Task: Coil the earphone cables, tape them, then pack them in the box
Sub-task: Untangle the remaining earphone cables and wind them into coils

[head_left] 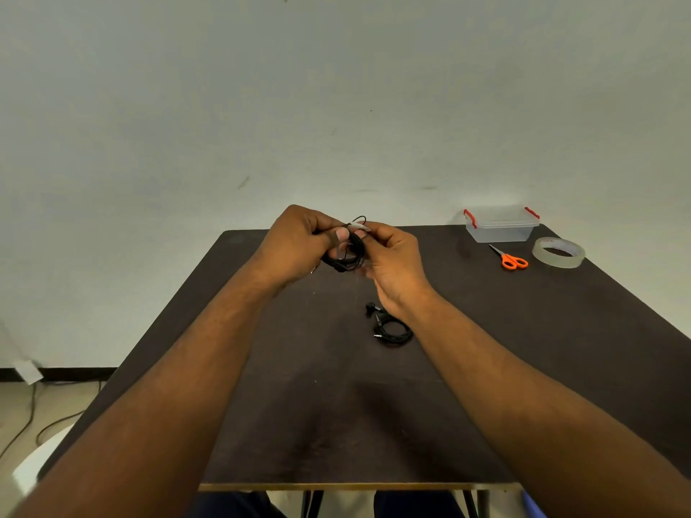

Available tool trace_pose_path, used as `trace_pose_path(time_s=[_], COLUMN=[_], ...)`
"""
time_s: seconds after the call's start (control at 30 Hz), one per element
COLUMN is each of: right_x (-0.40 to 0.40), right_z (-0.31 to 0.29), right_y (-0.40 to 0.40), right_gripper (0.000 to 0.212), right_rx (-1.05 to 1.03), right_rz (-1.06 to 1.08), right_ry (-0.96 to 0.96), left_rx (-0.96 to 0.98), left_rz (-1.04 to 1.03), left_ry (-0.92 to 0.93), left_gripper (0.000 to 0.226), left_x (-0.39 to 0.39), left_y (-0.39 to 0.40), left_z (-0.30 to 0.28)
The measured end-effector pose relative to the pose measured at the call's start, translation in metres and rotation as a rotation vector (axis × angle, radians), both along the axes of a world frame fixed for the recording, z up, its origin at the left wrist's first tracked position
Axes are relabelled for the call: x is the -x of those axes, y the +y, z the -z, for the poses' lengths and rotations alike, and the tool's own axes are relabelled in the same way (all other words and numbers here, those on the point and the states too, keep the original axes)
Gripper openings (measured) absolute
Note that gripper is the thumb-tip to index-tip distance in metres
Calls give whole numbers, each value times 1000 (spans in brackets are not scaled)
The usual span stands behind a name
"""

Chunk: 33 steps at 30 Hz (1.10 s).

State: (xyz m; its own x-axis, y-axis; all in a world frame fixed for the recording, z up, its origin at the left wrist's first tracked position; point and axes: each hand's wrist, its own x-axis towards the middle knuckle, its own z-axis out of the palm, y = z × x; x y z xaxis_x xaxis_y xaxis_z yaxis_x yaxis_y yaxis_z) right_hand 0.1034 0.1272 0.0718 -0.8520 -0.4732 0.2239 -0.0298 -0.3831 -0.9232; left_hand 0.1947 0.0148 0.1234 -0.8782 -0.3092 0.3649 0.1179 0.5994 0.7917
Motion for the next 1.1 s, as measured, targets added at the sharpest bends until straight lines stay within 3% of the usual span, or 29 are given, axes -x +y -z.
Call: trace_pose_path(time_s=[0.3, 0.4, 0.47, 0.53, 0.57, 0.67, 0.8, 0.93, 1.1], right_x=[5, 5, 5, 5, 6, 8, 15, 9, 0], right_z=[7, 6, 7, 14, 17, 19, 11, 1, -6], right_y=[3, 3, 4, 4, 2, 2, 8, 8, 7], right_gripper=[14, 23, 25, 19, 16, 6, 13, 13, 7], right_rx=[-181, -129, -171, -261, -291, -298, -324, -99, 26], right_rz=[91, 190, 326, 335, 296, 217, 354, 83, -137], right_ry=[323, 321, 517, 737, 752, 634, 608, 113, -231], left_rx=[-140, -115, -189, -229, -215, -198, -241, -123, -118], left_rz=[16, -6, 13, 9, -3, 24, 67, 30, 108], left_ry=[-44, -63, -40, 23, 46, 23, -56, 11, 102], left_gripper=[19, 19, 20, 19, 19, 21, 22, 19, 18], left_x=[1, 1, 2, 3, 4, 5, 5, 8, 6], left_y=[-3, -2, -1, 0, 0, 1, -4, -7, -10], left_z=[-2, 1, 2, 0, -1, 2, 11, 18, 21])
